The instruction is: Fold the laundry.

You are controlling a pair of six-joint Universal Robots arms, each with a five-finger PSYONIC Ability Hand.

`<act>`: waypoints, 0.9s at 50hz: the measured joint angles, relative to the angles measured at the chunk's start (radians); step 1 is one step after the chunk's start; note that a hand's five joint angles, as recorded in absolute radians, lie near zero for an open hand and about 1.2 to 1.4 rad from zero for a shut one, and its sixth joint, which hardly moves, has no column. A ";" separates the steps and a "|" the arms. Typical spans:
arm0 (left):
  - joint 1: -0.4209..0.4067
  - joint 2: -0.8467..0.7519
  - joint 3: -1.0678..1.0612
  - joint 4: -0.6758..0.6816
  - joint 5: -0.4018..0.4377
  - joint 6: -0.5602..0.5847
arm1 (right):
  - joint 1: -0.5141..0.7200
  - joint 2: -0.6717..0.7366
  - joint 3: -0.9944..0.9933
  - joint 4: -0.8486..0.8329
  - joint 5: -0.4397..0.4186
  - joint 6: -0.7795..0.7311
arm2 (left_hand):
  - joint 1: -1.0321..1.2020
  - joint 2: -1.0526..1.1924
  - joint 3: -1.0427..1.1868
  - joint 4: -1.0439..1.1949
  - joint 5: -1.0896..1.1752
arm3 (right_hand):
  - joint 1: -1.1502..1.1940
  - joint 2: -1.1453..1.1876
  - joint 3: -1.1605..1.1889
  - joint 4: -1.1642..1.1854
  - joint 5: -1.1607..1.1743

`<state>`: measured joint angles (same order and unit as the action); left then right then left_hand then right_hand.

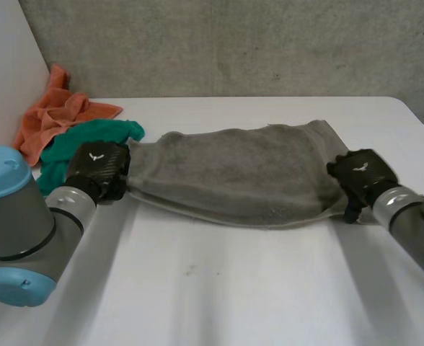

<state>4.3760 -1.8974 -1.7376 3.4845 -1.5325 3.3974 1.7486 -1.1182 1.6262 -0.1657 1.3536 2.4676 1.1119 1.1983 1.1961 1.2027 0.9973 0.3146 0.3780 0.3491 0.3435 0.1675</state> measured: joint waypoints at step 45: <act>0.008 0.025 0.013 0.002 0.001 -0.006 | -0.126 0.194 -0.112 0.015 -0.071 0.514 | 0.000 0.000 0.000 0.000 0.000 | 0.241 0.278 0.300 0.304 0.282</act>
<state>4.3842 -1.8725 -1.7249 3.4867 -1.5318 3.3916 1.6222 -0.9244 1.5141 -0.1512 1.2822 2.9817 1.1119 1.1982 1.1961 1.2027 0.9973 0.5557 0.6563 0.6490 0.6471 0.4499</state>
